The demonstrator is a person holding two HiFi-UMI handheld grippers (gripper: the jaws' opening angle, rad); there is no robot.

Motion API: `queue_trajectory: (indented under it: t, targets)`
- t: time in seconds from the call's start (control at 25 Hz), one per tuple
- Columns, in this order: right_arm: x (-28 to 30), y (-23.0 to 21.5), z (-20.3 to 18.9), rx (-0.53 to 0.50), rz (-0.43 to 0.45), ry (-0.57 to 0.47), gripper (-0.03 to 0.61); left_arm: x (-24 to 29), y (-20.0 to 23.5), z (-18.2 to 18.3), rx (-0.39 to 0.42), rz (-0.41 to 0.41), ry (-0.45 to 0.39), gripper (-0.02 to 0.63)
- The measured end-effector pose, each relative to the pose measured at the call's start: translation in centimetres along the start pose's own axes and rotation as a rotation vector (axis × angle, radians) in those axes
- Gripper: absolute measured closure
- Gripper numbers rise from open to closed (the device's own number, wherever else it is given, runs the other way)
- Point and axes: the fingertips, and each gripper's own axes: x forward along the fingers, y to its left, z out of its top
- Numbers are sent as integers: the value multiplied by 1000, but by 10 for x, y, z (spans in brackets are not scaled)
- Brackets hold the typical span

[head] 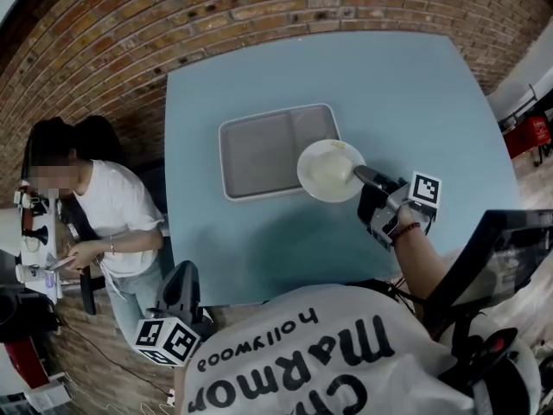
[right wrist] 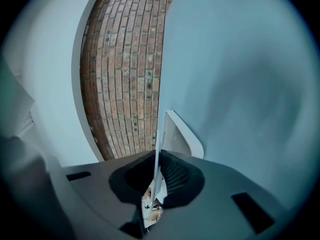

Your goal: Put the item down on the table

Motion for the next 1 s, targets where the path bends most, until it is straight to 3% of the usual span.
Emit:
queue_trajectory:
  t: [1.0]
  targets:
    - [7,-42,5,-39,-156,18,554,4,-9,-12,13,16,39,600]
